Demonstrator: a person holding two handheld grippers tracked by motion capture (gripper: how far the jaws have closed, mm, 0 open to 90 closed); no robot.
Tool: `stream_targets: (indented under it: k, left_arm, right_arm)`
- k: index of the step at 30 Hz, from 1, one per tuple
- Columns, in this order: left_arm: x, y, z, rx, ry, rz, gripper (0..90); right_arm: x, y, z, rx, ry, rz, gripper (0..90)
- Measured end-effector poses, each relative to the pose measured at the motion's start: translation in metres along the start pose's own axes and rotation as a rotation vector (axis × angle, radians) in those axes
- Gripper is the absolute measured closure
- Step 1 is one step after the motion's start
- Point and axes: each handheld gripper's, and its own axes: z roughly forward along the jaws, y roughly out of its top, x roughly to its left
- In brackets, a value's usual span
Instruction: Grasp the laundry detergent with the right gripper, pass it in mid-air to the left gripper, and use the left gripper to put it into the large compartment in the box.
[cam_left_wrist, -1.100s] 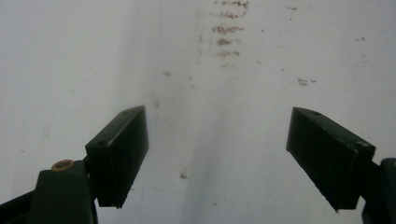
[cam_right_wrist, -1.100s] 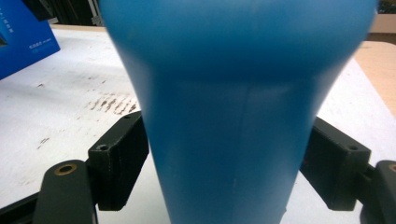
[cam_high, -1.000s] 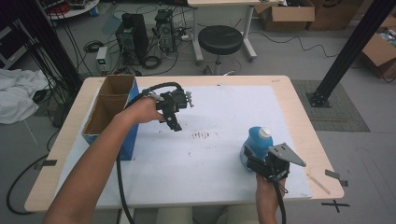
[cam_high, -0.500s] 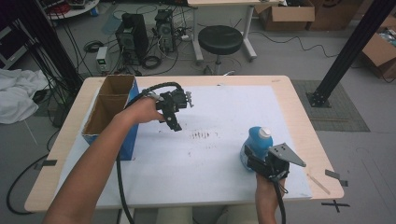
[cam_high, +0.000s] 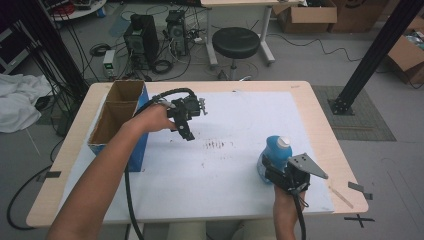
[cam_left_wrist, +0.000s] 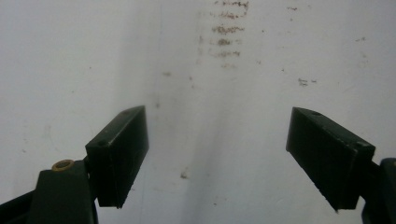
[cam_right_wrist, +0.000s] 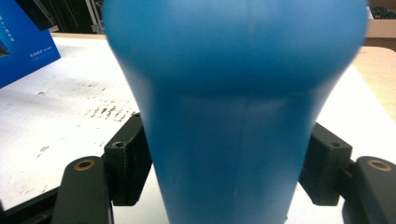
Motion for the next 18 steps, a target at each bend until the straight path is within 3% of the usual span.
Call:
stream_targets:
  k: [18]
  left_arm:
    - [-0.0004,0.0003,0.0007,0.003,0.0,0.001,21.8]
  right_arm:
    - [0.0001,-0.0009,-0.0002,-0.006,0.007,-0.005,37.3]
